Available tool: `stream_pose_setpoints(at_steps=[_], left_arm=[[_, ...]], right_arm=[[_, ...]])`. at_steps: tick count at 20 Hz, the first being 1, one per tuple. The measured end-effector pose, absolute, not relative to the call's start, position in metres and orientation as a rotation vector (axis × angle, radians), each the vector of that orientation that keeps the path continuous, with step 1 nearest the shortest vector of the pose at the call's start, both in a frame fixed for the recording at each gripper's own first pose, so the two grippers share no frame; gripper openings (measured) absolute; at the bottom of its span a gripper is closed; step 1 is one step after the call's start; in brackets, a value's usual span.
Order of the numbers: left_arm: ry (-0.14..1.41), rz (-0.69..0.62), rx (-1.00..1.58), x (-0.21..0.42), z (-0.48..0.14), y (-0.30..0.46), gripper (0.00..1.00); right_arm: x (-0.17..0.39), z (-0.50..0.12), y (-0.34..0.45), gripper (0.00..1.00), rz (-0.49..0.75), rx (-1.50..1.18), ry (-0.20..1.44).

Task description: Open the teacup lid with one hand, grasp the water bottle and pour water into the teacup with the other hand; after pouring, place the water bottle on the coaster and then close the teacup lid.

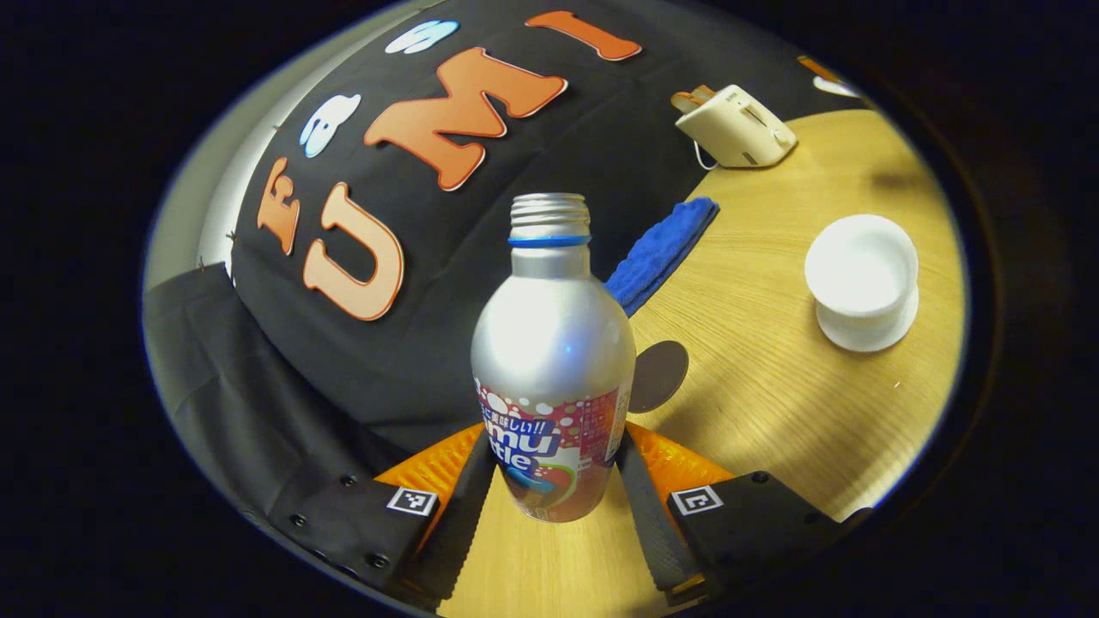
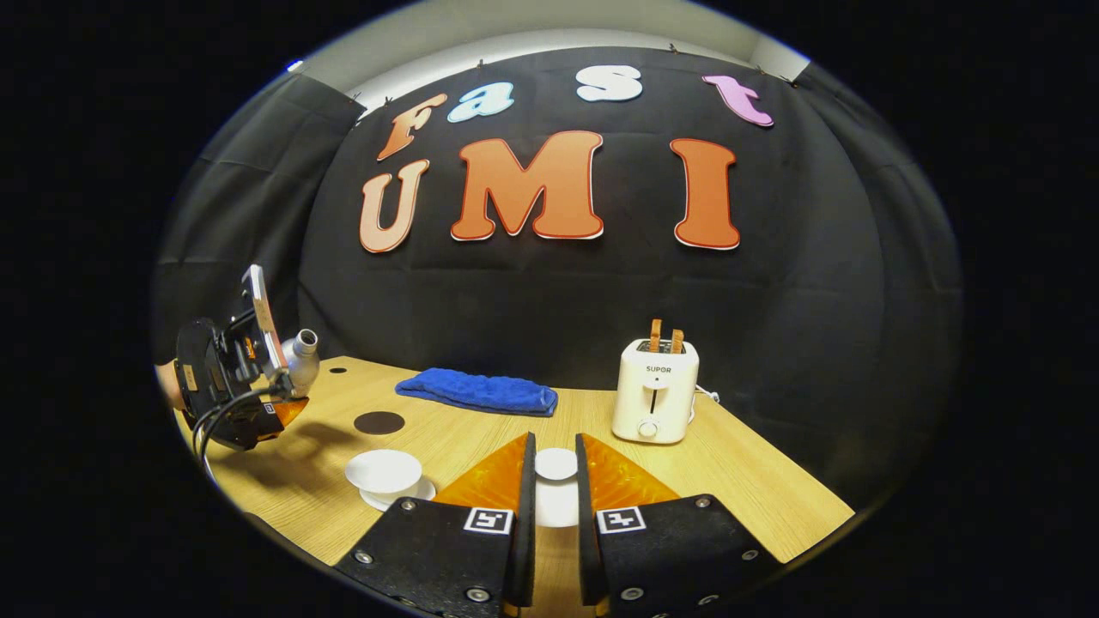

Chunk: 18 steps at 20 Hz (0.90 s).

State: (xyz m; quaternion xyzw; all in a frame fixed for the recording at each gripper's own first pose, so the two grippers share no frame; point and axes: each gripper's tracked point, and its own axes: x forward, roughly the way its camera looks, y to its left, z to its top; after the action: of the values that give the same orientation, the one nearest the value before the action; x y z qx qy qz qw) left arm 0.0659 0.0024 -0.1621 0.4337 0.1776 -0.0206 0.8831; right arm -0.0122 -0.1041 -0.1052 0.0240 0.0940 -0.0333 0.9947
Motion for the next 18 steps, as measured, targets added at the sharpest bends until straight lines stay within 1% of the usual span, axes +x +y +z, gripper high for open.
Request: stream_pose_setpoints(at_steps=[7, 8, 9, 10, 11, 12, 13, 14, 18], left_arm=[[0.278, -0.084, 1.125, 0.062, -0.156, -0.017, 0.84], [0.265, -0.087, 1.159, 0.064, -0.153, -0.019, 0.80], [0.250, -0.088, 1.192, 0.067, -0.150, -0.023, 0.84], [0.241, -0.088, 1.225, 0.067, -0.149, -0.023, 0.84], [0.230, -0.093, 1.256, 0.066, -0.147, -0.025, 0.80], [0.222, -0.099, 1.285, 0.068, -0.147, -0.027, 0.84], [0.212, -0.103, 1.313, 0.069, -0.144, -0.028, 0.84], [0.198, -0.097, 1.340, 0.072, -0.139, -0.029, 0.80], [0.156, -0.109, 1.449, 0.073, -0.138, -0.036, 0.80]], right_arm=[[-0.017, -0.108, -0.112, 0.22, -0.067, 0.042, 0.183], [-0.018, -0.108, -0.113, 0.22, -0.069, 0.043, 0.182], [-0.019, -0.108, -0.115, 0.22, -0.073, 0.045, 0.182], [-0.019, -0.108, -0.115, 0.22, -0.072, 0.046, 0.182], [-0.020, -0.108, -0.116, 0.22, -0.076, 0.047, 0.181], [-0.020, -0.108, -0.117, 0.22, -0.076, 0.046, 0.181], [-0.021, -0.109, -0.117, 0.21, -0.078, 0.045, 0.180], [-0.022, -0.108, -0.117, 0.22, -0.075, 0.045, 0.181], [-0.024, -0.108, -0.114, 0.22, -0.071, 0.042, 0.179]])
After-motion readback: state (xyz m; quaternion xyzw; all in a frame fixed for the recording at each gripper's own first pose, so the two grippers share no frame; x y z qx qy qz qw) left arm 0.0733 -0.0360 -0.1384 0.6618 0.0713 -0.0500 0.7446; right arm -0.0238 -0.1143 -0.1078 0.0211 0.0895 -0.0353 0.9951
